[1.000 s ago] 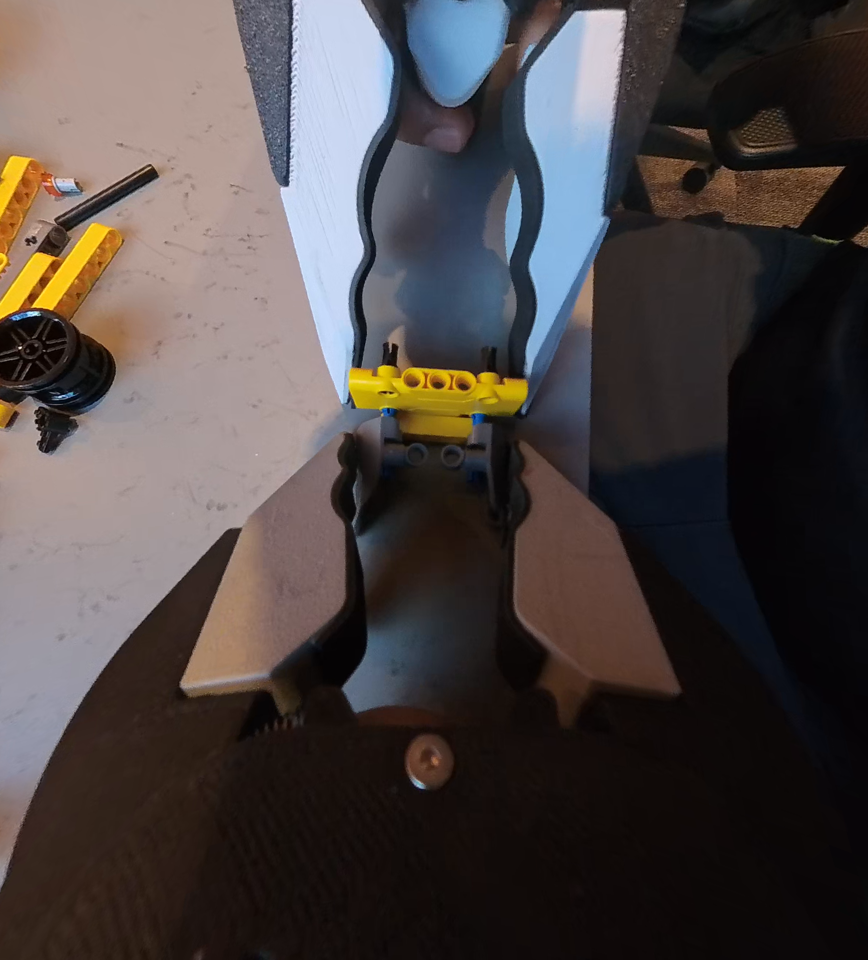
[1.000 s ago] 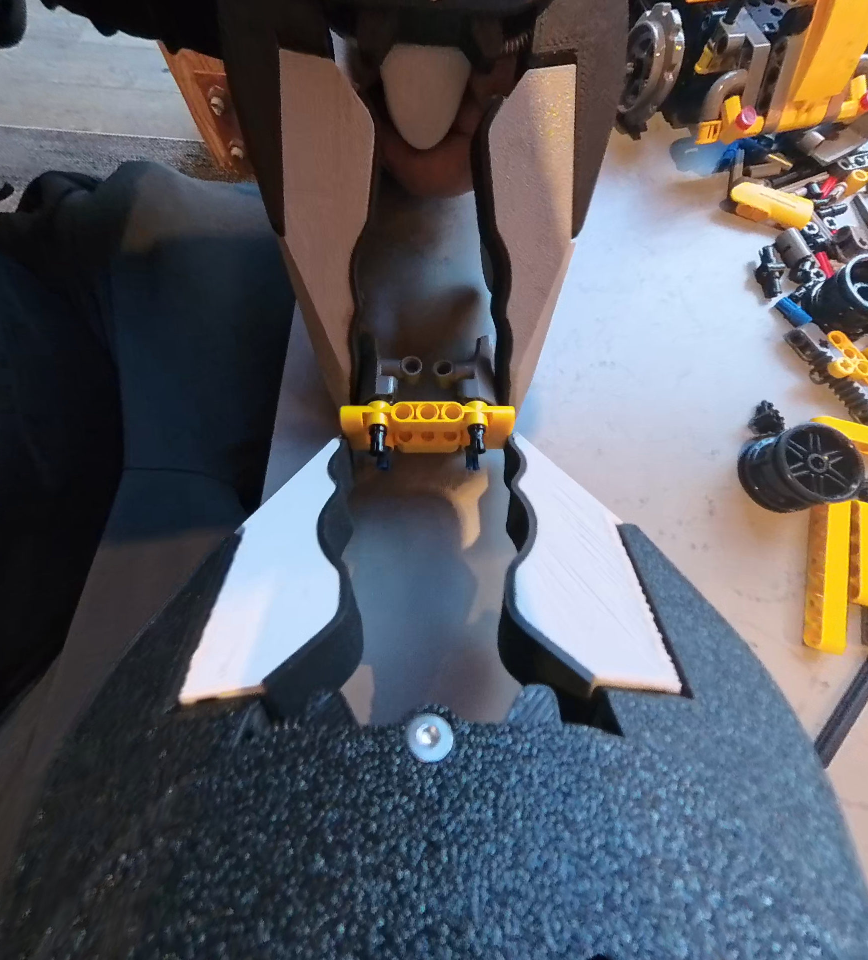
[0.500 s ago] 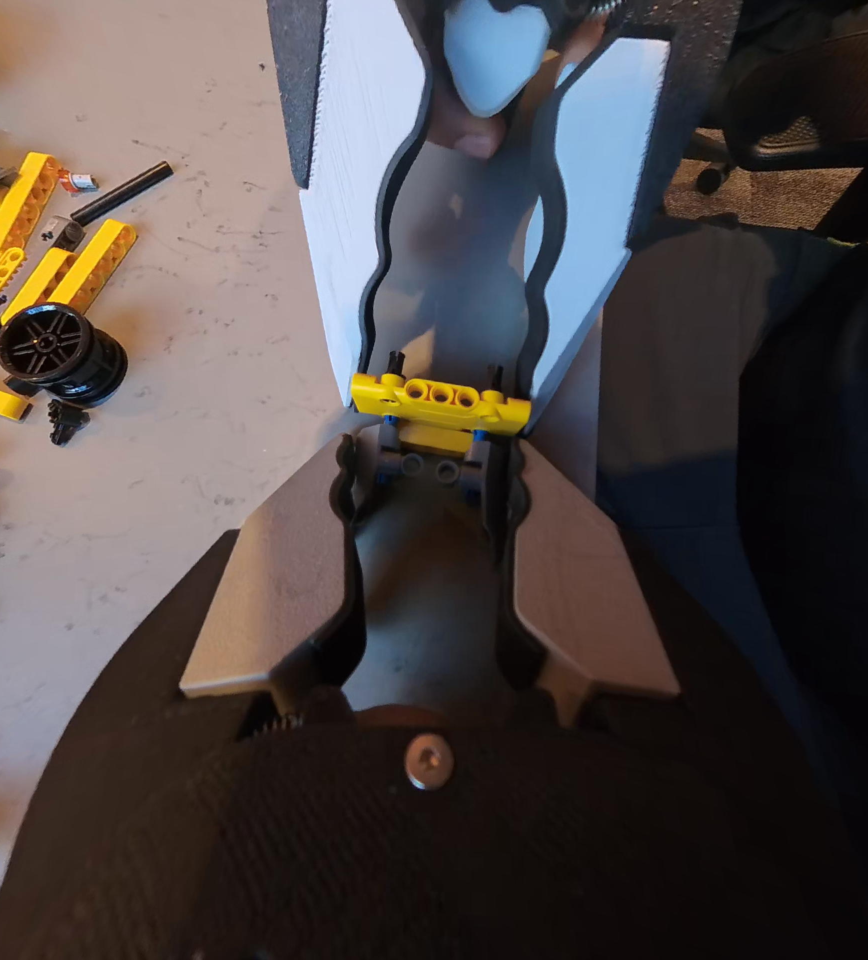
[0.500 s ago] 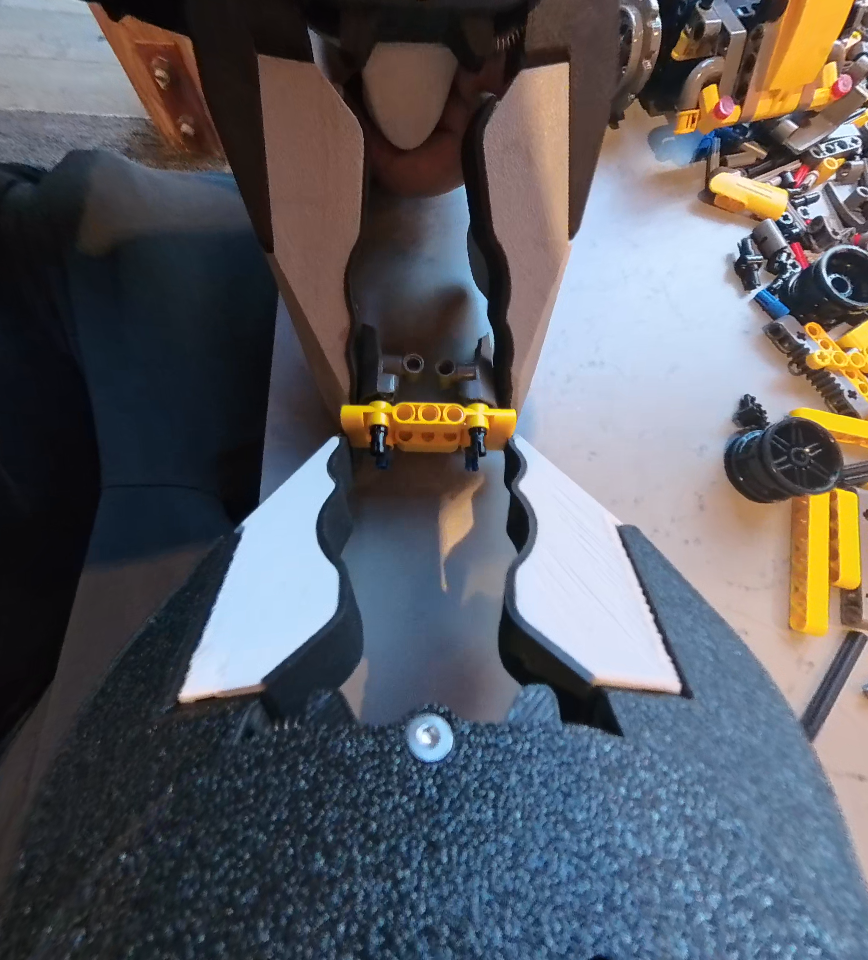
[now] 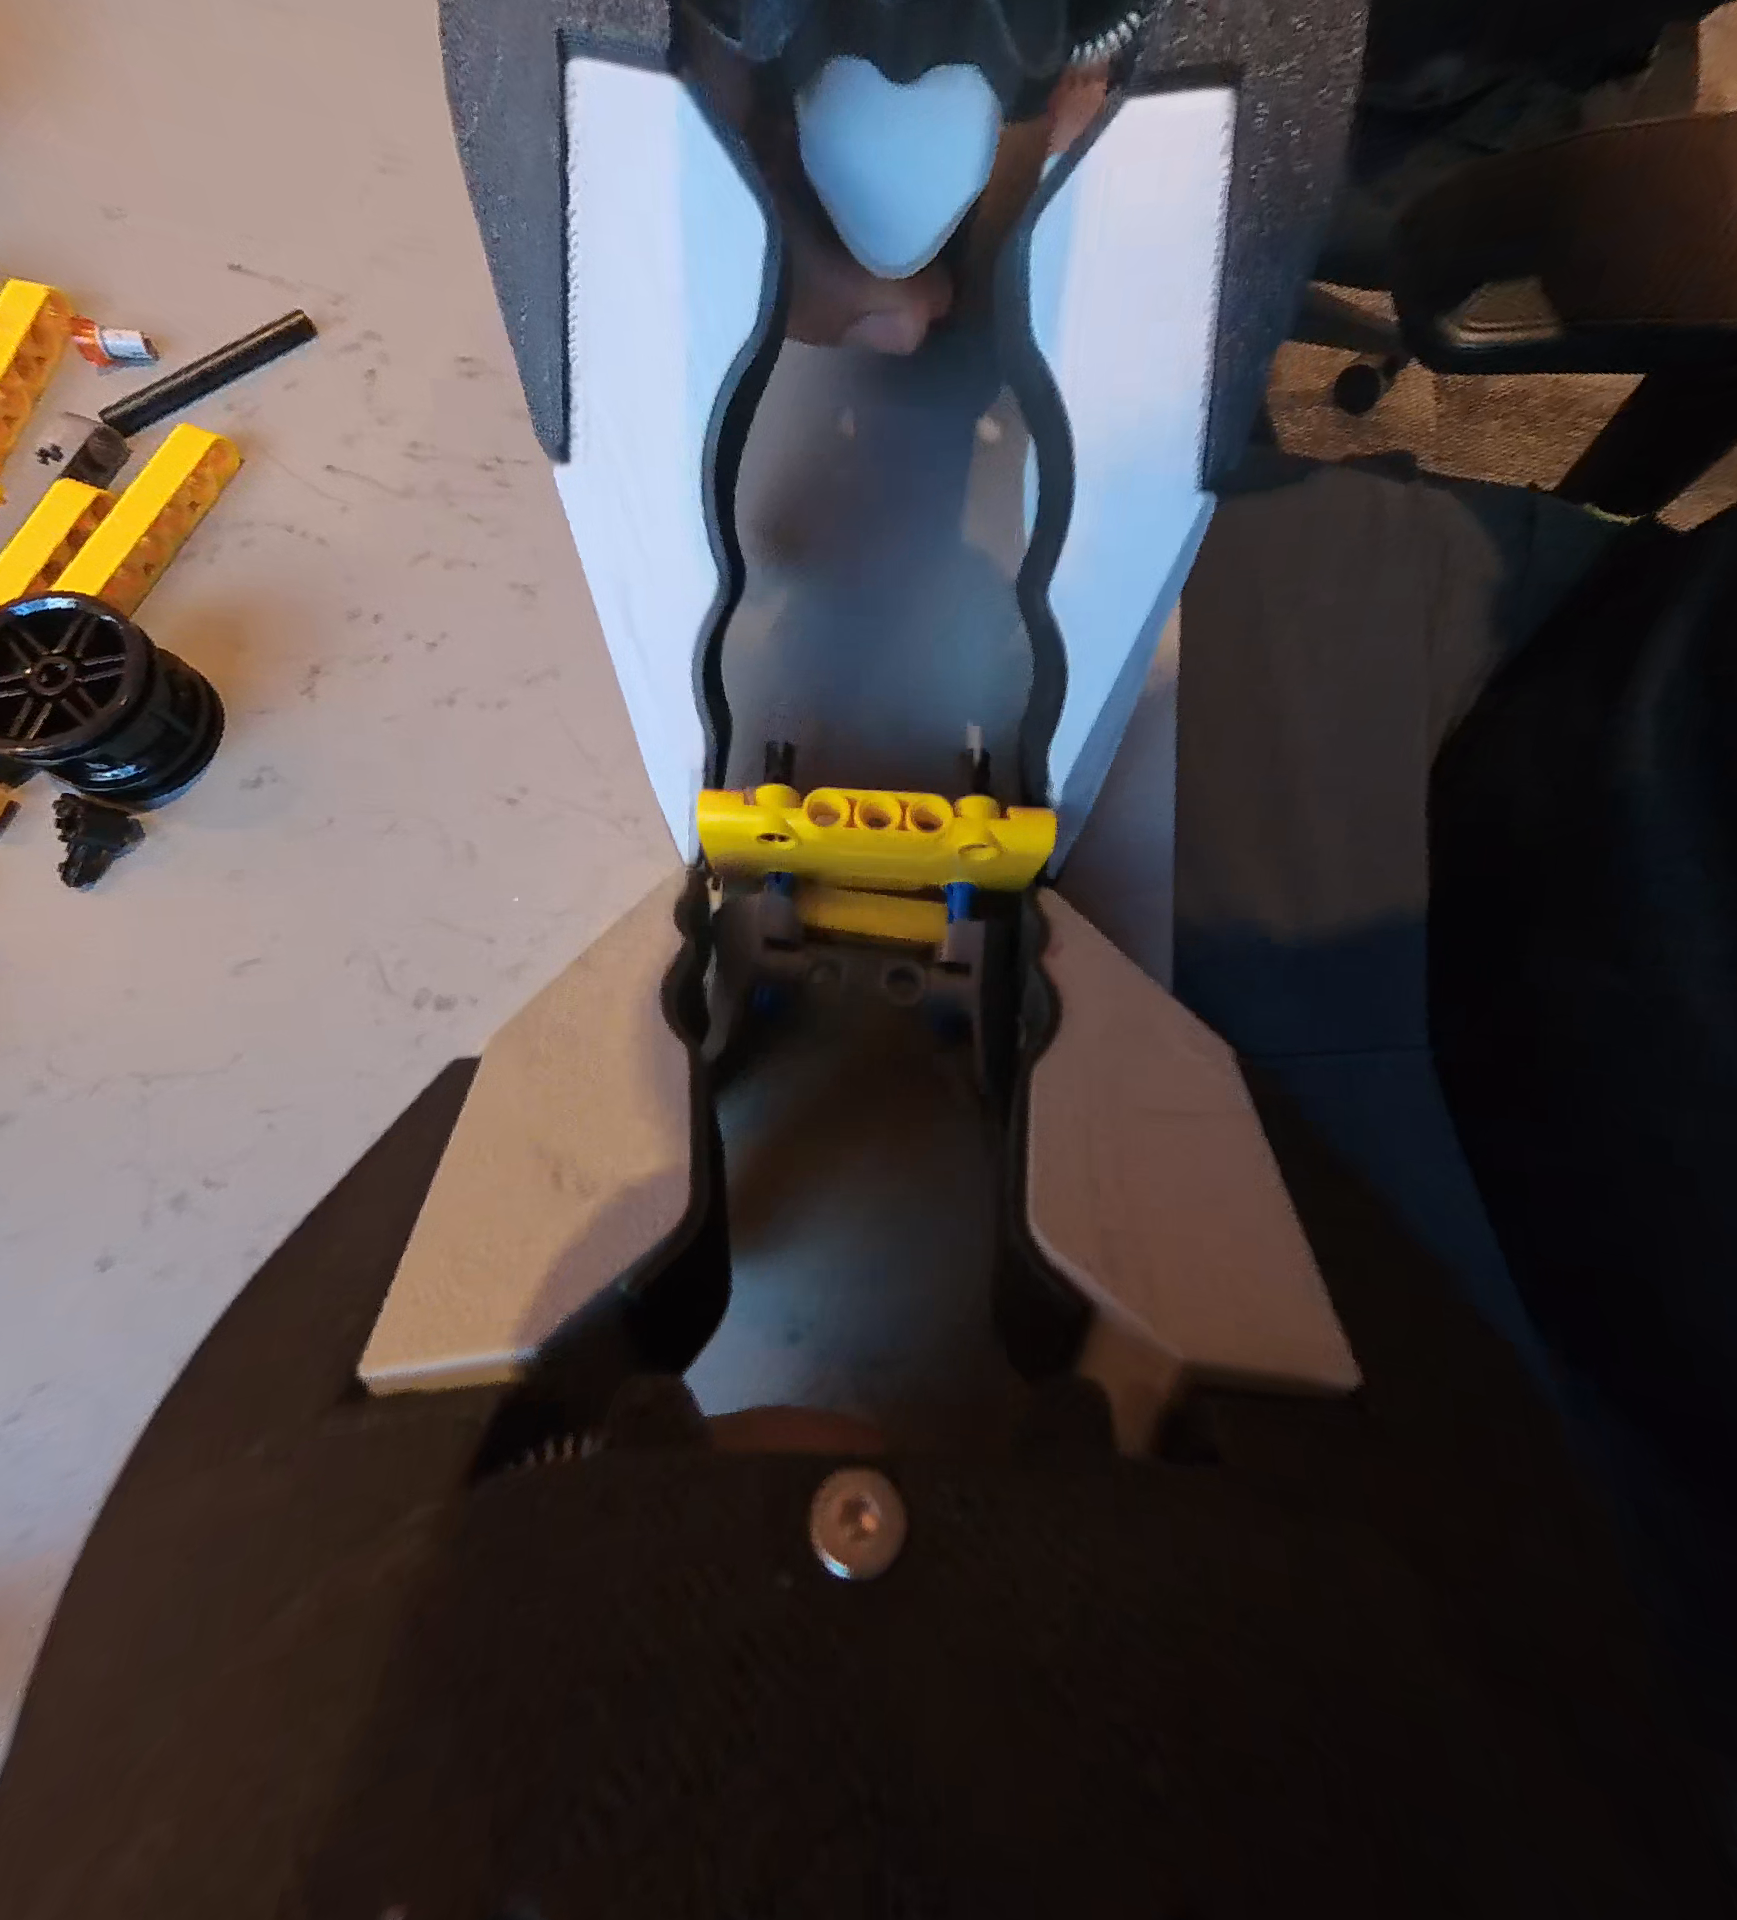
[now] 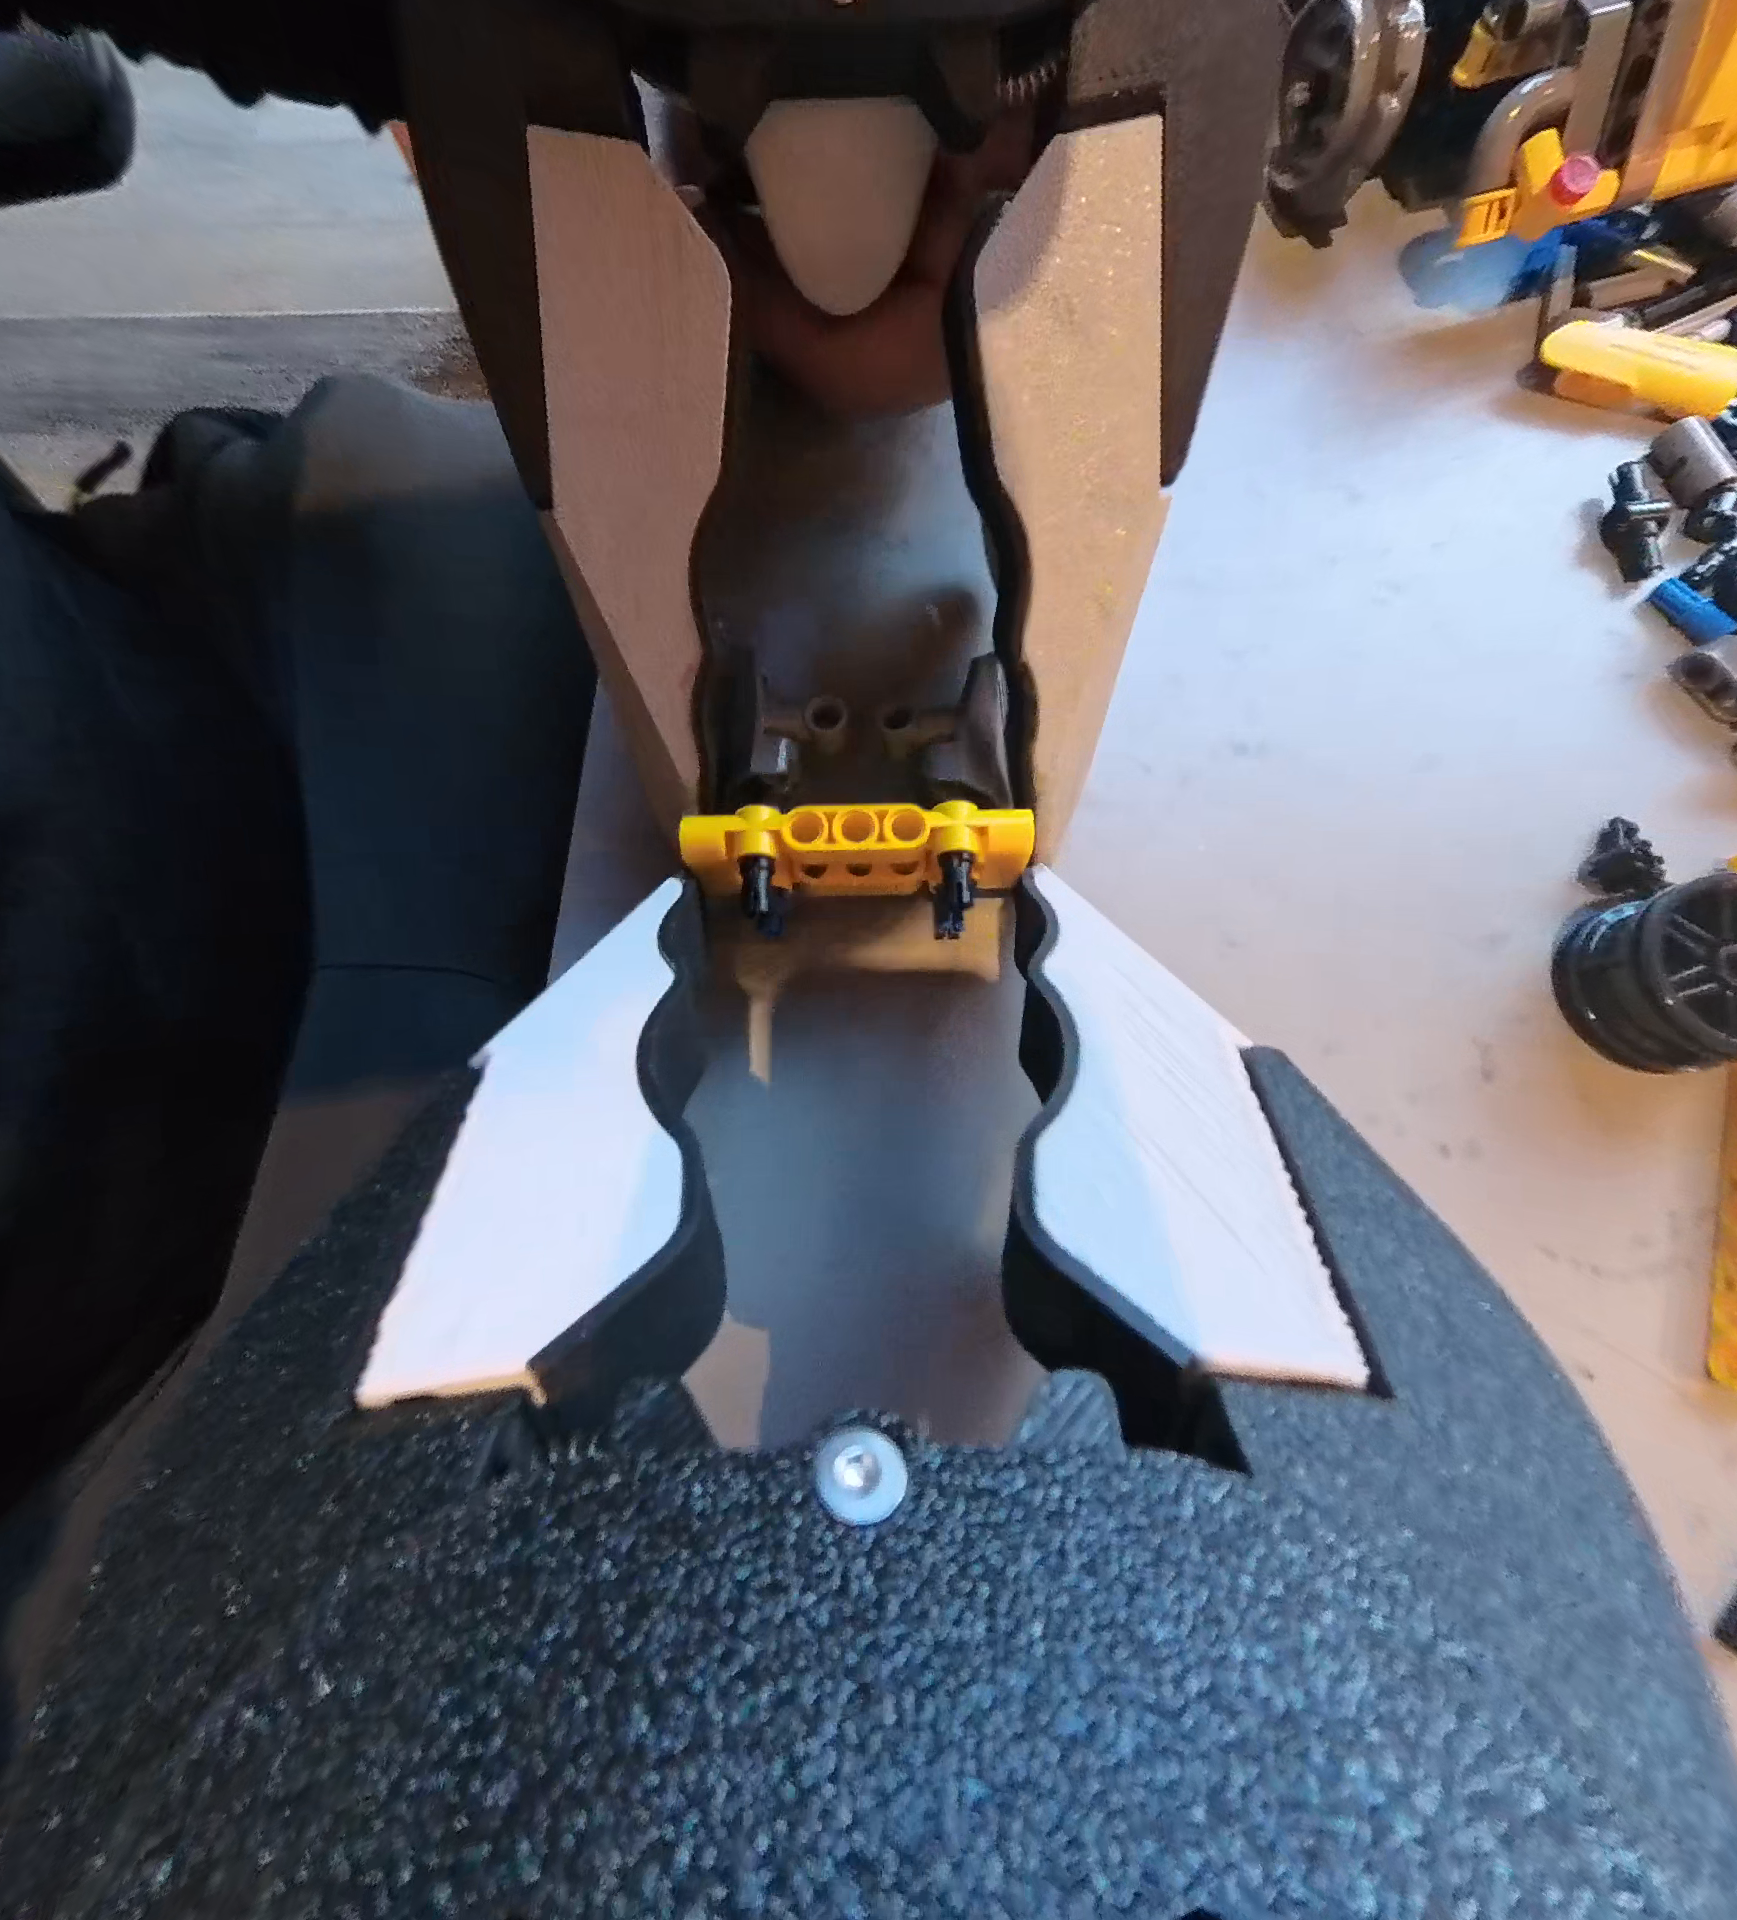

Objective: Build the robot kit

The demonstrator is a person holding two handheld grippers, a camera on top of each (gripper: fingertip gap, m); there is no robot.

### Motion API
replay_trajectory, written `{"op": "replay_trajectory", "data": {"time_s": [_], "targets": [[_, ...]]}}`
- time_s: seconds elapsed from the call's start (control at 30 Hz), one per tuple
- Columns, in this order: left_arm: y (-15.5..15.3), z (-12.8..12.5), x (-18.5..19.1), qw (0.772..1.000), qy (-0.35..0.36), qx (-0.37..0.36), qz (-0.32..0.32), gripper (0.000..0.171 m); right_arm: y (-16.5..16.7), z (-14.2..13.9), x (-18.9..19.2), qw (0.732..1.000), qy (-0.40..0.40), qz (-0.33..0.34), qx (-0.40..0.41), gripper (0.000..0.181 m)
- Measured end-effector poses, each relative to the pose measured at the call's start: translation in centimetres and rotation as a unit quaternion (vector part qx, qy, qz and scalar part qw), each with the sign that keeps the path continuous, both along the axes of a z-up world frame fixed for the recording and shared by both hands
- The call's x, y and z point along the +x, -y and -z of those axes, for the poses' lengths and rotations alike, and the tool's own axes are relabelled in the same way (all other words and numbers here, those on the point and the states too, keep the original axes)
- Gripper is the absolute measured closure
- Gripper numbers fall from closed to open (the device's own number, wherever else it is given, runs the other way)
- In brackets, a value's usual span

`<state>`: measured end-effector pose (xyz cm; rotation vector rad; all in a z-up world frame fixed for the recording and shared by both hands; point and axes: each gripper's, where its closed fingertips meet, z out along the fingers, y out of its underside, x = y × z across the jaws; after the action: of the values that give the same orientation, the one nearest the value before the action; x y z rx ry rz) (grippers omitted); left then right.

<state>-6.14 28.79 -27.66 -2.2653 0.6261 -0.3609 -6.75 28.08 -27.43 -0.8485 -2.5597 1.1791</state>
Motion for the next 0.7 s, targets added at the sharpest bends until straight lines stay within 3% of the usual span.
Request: {"op": "replay_trajectory", "data": {"time_s": [0.13,0.27,0.37,0.47,0.6,0.7], "targets": [[0.2,-0.6,-0.8,0.999,0.025,0.002,-0.044,0.090,0.0,-0.4,0.1,1.000,-0.010,0.000,-0.010,0.118],[1.9,-2.6,-1.9,0.993,0.042,0.019,-0.106,0.089,-0.1,-0.7,0.5,1.000,-0.013,0.001,-0.018,0.110],[3.3,-3.4,-1.5,0.988,0.027,0.019,-0.152,0.108,-0.6,-0.5,1.2,1.000,-0.011,-0.002,-0.013,0.107],[3.9,-2.1,0.1,0.986,0.007,-0.008,-0.169,0.114,-1.8,-1.0,1.3,0.999,-0.042,-0.005,-0.007,0.112],[3.5,-0.7,0.3,0.989,-0.032,-0.020,-0.142,0.126,-2.6,-3.6,-0.2,0.994,-0.103,-0.035,-0.025,0.138],[2.9,-0.7,0.3,0.994,-0.027,-0.022,-0.101,0.146,-1.3,-5.1,-2.2,0.992,-0.093,-0.072,-0.034,0.145]]}}
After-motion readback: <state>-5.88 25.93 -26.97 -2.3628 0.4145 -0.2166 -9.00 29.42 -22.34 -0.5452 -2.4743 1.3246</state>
